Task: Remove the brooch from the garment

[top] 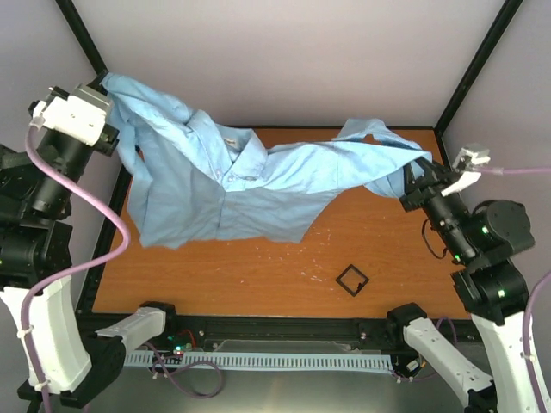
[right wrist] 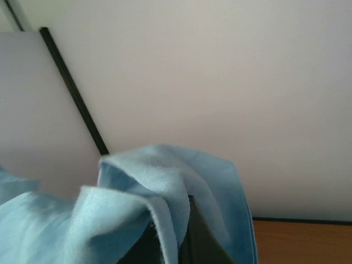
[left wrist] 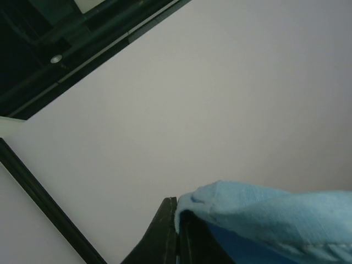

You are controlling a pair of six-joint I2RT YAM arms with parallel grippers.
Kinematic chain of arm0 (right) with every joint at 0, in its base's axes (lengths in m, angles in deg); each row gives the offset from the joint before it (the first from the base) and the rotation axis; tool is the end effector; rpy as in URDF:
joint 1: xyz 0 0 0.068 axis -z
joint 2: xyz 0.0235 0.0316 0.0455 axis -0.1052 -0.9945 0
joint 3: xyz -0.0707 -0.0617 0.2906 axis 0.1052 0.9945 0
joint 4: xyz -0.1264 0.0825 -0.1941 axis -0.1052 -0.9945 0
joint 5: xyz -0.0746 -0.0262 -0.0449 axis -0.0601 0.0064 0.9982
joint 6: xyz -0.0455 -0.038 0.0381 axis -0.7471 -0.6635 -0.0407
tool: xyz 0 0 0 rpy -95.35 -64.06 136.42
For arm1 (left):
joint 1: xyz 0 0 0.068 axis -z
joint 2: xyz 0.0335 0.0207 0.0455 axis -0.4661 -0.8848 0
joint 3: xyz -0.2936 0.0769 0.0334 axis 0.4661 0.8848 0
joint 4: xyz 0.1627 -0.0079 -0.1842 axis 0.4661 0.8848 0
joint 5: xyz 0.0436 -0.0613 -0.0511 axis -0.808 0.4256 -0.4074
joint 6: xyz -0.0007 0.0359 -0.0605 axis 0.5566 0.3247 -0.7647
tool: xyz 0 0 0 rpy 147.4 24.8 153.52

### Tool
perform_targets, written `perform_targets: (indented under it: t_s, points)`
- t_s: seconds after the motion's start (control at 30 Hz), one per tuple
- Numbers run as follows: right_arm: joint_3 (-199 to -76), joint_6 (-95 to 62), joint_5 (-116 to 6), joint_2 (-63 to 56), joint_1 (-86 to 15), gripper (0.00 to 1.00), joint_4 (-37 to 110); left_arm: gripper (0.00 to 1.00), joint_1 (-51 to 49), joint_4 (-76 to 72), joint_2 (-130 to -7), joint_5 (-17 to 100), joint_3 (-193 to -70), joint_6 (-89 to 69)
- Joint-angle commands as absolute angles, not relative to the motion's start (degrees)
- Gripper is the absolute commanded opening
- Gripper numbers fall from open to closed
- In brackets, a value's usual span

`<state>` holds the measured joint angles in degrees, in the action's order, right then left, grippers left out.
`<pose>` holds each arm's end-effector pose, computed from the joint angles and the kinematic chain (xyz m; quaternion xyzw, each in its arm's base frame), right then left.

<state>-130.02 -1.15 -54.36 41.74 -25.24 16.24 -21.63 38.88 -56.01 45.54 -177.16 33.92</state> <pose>0.0624 0.0289 0.4868 -0.0295 0.6328 0.3077 0.7099 0.0868 -0.0217 0.6355 0.2789 0.5339 0.1184 0.7894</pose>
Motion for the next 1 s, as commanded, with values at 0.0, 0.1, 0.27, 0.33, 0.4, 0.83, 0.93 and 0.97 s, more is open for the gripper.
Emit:
perform_targets:
  t_s: [0.0,0.1,0.27,0.33,0.4,0.83,0.93,0.97]
  points:
    - [-131.25,-0.15,-49.05,31.42,-24.82,0.03,8.52,0.01,-21.89,34.45,-58.03,42.47,-168.72,32.05]
    - [-127.68,0.81,-47.72,22.91,-24.78,0.03,7.32,0.01,-21.89,27.55,-59.45,37.66,-156.16,34.96]
    - [-118.94,0.78,-42.84,9.74,-24.63,0.03,13.96,0.01,-22.81,15.52,-69.02,30.8,-138.95,41.29]
    - [-117.63,0.52,-42.0,4.25,-24.5,0.03,16.19,0.01,-23.63,12.55,-75.98,29.9,-136.82,41.08]
    - [-117.55,0.46,-41.52,-1.24,-24.32,0.03,17.88,0.01,-24.01,10.07,-83.02,28.85,-136.5,40.19]
    - [-127.24,-1.28,-31.76,-19.62,-22.56,0.38,16.58,0.99,-23.18,5.42,-98.72,30.26,-146.92,34.54]
    - [-129.46,-2.03,-28.04,-20.11,-22.56,0.58,15.61,1.0,-21.66,6.92,-93.18,36.72,-141.85,34.91]
    - [-130.16,-2.16,-27.06,-20.08,-22.56,0.6,15.34,1.0,-21.32,8.3,-91.15,39.95,-140.05,34.9]
